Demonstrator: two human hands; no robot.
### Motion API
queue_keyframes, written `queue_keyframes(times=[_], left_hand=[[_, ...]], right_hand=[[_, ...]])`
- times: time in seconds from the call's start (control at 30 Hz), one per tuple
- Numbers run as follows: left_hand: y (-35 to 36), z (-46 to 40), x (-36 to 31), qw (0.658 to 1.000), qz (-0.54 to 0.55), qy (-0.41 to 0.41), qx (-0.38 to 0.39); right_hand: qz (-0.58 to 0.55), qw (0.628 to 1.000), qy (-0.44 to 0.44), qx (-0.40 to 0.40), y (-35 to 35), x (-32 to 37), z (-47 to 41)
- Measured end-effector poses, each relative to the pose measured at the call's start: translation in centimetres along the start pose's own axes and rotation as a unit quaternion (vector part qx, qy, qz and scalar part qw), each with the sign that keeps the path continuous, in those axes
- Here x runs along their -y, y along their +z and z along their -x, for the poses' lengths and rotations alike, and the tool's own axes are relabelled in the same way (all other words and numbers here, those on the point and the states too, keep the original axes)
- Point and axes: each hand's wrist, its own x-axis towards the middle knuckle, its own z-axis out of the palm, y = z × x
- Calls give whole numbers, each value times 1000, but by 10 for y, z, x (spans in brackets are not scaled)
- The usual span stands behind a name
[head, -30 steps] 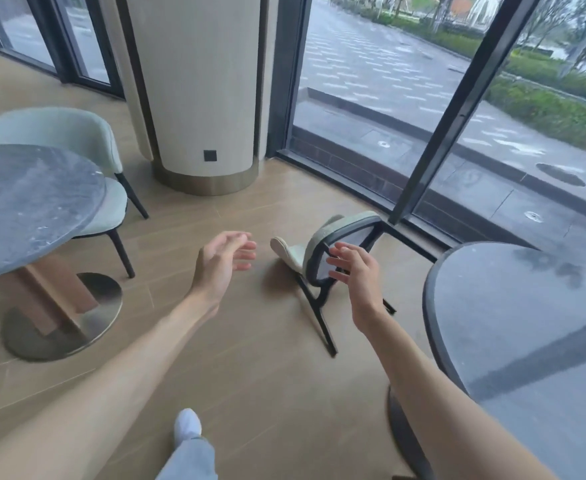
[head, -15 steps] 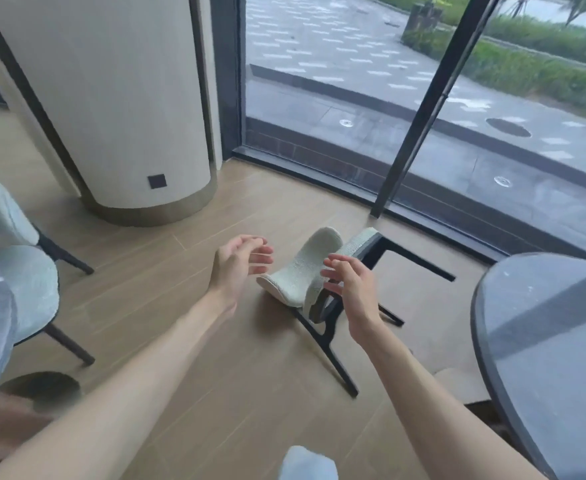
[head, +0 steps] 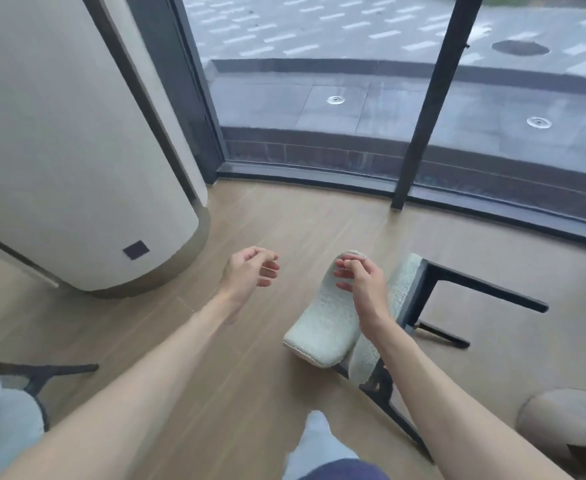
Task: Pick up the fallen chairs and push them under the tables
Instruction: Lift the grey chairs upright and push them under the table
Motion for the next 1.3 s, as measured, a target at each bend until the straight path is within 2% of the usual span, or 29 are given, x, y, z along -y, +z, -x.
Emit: queue_keyframes(times=[0.1, 0.33, 0.53, 0.7, 0.87, 1.07, 1.23, 1.3], left_hand=[[-5, -67, -27, 1000, -18, -2, 2], [31, -214, -60, 995, -36, -2, 91], [83, -325, -84, 965, -77, 7, 251], [112, -405, -107, 921, -120, 10, 371], [131, -445, -118, 872, -163, -2, 462], [141, -443, -113, 813, -189, 0, 550], [133, -435, -112, 797, -185, 18, 575], [126, -431, -108, 779, -190, 21, 597]], right_hand=[[-3, 1000, 10, -25, 20, 25, -53], [-4, 993, 11, -116, 36, 53, -151], [-7, 966, 11, -256, 50, 53, -210], [-49, 916, 13, -399, 93, 58, -243], [-95, 867, 19, -489, 140, 52, -245], [-139, 809, 14, -571, 172, 43, -217], [-157, 779, 12, -606, 198, 32, -200], [-172, 768, 1, -617, 208, 27, -196]])
